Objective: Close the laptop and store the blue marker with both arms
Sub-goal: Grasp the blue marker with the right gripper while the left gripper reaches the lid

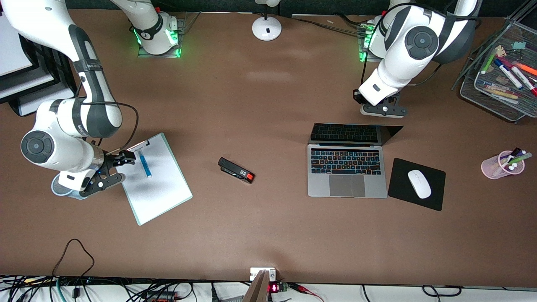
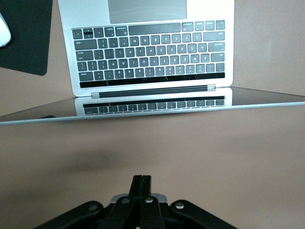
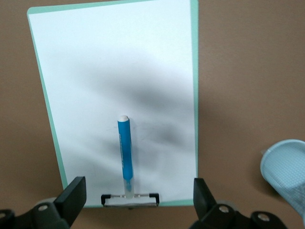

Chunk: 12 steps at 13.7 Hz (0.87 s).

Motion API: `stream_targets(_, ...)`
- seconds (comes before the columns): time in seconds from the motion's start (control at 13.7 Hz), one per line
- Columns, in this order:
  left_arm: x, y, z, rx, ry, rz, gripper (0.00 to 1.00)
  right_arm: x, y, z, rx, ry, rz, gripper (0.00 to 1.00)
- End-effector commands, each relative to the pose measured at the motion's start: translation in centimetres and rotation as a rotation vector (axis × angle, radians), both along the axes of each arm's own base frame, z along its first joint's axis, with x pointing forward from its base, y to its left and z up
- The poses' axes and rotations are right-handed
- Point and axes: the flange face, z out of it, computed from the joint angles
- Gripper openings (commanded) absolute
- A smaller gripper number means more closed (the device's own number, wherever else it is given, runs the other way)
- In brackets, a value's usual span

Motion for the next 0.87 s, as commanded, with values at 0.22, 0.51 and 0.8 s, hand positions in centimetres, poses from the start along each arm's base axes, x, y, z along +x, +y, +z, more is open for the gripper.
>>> stream_targets(0.22, 1.5, -0.6, -2.4, -0.05, -0.038, 0.023, 0.0, -2.1, 0.7, -3.9, 0.041, -0.085, 0.037, 0.87)
stream_targets(0.51, 2.6, -0.7, -3.4, -0.07, -0.07, 0.028, 0.0, -1.9, 1.7, -5.4, 0.042, -0.111, 0.059, 0.73)
stream_targets(0.8, 3.7, -0.7, -3.8, -0.087, -0.12, 0.028, 0.0, -1.6, 1.7, -7.4, 0.043, -0.123, 0.065, 0.65)
